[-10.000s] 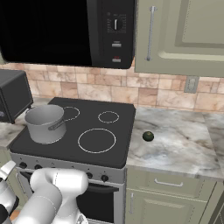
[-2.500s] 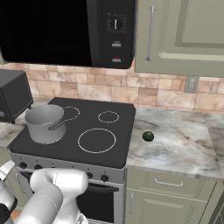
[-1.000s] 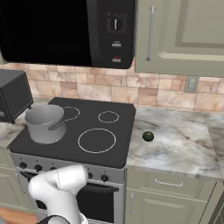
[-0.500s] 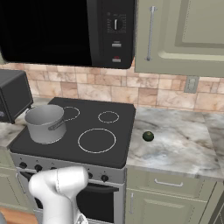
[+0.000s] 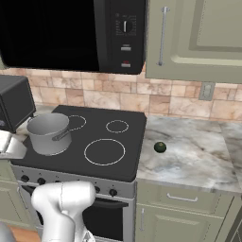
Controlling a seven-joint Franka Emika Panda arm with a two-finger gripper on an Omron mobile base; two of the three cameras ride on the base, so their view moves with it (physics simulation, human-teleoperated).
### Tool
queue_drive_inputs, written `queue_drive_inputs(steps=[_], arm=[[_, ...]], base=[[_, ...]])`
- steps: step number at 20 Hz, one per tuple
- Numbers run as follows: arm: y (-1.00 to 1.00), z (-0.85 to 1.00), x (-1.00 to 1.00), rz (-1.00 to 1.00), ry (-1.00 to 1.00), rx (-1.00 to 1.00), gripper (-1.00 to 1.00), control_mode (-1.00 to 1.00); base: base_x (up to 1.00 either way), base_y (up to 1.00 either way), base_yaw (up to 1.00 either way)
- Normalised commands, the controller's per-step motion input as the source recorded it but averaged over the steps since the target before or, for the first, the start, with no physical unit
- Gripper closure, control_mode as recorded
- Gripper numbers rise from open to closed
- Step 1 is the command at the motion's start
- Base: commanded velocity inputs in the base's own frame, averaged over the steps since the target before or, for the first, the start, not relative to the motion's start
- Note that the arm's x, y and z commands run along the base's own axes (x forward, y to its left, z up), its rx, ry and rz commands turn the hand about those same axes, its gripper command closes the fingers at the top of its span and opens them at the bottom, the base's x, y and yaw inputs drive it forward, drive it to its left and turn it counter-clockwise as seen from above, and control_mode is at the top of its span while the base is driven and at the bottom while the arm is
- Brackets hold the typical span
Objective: Turn on the burner for the pot on the stove. Wait thirty seconds for the pot to heat up. Then add the squash to the pot.
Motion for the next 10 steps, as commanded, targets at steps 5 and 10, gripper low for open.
queue_drive_inputs(steps=[5,10], arm=[[-0.56,-0.01,0.0,0.12,-0.07,0.01,1.0,-1.0],[-0.59,0.08,0.0,0.07,-0.02,0.06,1.0,-1.0]], base=[[0.0,0.0,0.0],[0.0,0.0,0.0]])
